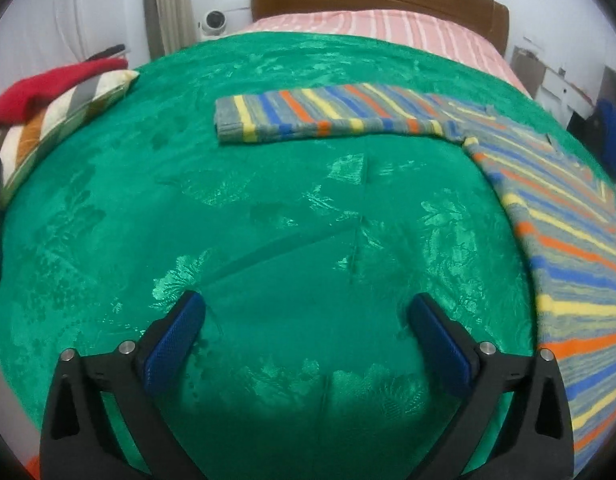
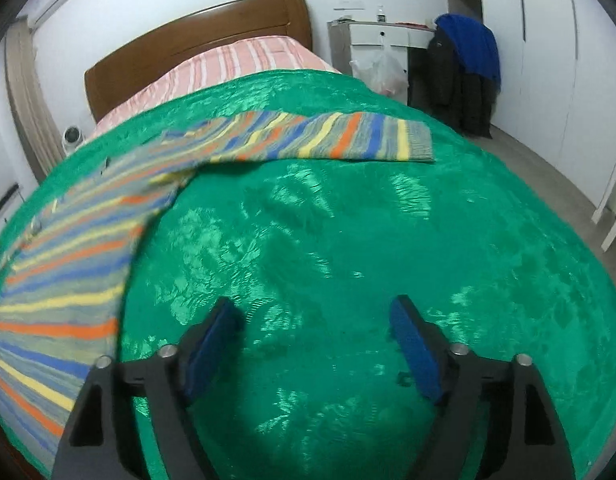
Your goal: Fold small clothes
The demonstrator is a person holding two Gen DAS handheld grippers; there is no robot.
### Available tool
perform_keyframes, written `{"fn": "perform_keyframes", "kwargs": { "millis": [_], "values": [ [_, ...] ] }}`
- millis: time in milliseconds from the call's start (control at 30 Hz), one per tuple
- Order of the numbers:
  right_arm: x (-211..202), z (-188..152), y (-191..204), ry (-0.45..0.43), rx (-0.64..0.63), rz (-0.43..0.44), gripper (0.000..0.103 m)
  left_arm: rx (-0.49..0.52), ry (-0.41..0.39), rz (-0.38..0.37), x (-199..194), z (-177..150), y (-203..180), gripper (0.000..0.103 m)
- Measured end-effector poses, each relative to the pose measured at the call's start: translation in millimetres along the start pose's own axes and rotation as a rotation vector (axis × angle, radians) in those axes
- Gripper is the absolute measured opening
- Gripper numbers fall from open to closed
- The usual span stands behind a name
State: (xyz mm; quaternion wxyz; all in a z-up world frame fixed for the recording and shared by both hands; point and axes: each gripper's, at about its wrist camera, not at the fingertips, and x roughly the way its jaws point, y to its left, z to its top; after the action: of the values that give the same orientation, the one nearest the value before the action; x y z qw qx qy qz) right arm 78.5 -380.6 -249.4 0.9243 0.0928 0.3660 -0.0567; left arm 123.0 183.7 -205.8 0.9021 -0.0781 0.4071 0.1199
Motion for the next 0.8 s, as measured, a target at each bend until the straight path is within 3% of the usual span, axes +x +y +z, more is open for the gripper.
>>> {"fn": "perform_keyframes", "kwargs": {
  "millis": [467, 800],
  "values": [
    [8, -6, 11, 0.0, -0.058, -0.03, 0.097, 0.021, -0.02, 0.009, -8, -13, -1, 0.103],
    [10, -8, 15, 0.0, -0.077, -0.041, 0.099, 0.038, -0.017, 0.017, -7, -15, -2, 0.103]
  ]
}}
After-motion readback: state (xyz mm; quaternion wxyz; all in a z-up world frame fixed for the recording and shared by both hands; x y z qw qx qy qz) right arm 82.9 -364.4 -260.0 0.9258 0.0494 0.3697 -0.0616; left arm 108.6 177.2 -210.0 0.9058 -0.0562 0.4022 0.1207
